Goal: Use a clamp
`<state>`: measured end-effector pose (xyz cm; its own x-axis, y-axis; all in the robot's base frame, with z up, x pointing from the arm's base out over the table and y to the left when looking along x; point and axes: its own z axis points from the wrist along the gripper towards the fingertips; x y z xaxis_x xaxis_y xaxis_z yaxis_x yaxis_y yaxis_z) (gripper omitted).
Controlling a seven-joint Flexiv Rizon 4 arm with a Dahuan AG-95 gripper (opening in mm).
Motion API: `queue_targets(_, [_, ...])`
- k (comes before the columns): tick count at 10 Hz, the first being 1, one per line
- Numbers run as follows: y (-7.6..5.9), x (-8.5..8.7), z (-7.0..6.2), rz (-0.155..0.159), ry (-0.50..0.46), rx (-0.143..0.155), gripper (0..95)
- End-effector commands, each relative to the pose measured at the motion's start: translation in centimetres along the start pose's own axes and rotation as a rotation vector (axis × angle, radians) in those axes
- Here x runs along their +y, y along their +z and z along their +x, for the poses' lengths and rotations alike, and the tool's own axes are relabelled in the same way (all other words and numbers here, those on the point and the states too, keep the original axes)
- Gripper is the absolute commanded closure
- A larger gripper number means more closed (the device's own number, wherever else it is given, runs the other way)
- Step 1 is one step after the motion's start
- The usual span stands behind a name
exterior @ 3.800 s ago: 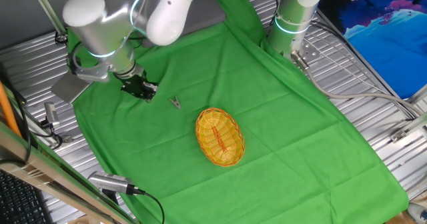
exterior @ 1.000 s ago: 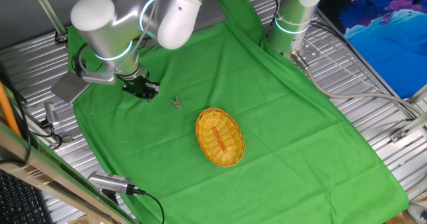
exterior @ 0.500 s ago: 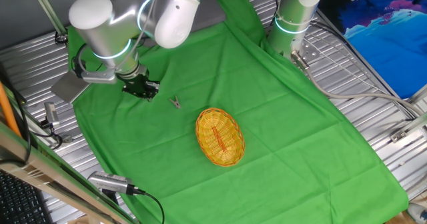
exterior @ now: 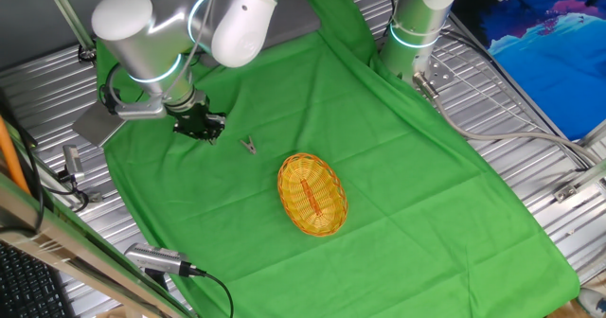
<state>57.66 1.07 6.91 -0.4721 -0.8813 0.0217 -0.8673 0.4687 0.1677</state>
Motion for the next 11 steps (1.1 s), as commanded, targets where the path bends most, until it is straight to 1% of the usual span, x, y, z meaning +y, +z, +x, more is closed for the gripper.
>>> queue_targets(1, [0.02,-0.08,-0.05,-0.005,-0.015,0.002,95.0])
queue_targets(3, [0.02,-0.08,-0.05,-0.006,-0.030,0.003,95.0])
queue_targets(11, [0.02,-0.08,-0.05,-0.006,-0.038,0.009,95.0])
